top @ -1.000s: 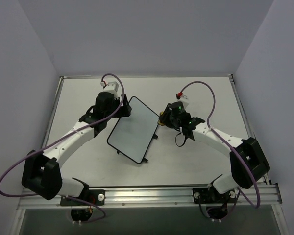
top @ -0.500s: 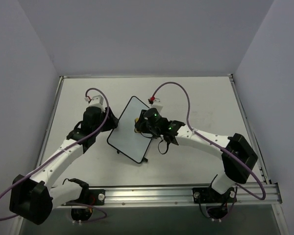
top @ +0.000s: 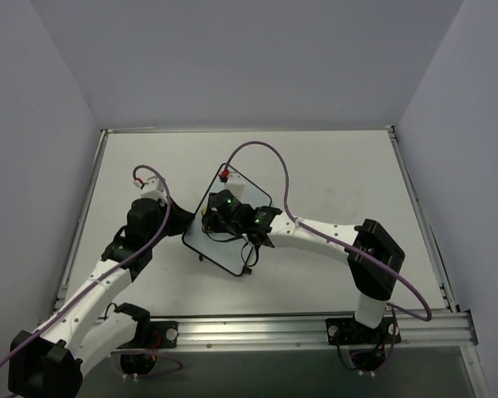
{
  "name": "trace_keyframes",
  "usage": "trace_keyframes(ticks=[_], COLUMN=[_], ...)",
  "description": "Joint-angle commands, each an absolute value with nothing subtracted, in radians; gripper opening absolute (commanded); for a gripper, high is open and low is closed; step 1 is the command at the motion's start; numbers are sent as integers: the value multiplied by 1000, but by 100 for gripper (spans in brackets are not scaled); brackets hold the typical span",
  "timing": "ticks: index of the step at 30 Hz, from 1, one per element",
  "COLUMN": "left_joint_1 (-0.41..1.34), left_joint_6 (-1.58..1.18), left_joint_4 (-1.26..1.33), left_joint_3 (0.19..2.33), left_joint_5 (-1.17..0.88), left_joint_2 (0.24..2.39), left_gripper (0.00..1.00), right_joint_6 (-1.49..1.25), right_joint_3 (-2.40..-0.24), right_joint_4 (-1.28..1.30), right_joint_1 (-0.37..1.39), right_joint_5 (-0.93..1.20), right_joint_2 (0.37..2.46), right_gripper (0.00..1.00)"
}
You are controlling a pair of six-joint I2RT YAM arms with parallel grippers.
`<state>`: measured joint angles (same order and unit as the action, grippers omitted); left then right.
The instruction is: Erase the whiteboard
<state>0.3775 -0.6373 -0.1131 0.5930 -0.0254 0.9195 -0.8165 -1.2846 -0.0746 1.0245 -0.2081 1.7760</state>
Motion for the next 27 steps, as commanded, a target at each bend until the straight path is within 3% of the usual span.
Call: trace_keyframes(ticks=[1, 11, 21, 27], left_joint_1=[370, 373, 376, 387], left_joint_6=[-634, -604, -594, -592], left_joint_4=[-68, -100, -91, -86], left_joint_3=[589, 598, 617, 621], left_joint_5=[-52, -55, -74, -72], left_joint_2=[907, 859, 877, 891], left_gripper=[2, 2, 2, 2], right_joint_6=[-864, -934, -916, -896], right_joint_3=[-1307, -1272, -1215, -1258], right_joint_4=[-55, -40, -72, -77], right_joint_1=[1042, 1056, 951, 988], right_joint_5=[-268, -408, -388, -377], right_joint_2=[1770, 1790, 1763, 1789], right_gripper=[0, 0, 0, 0])
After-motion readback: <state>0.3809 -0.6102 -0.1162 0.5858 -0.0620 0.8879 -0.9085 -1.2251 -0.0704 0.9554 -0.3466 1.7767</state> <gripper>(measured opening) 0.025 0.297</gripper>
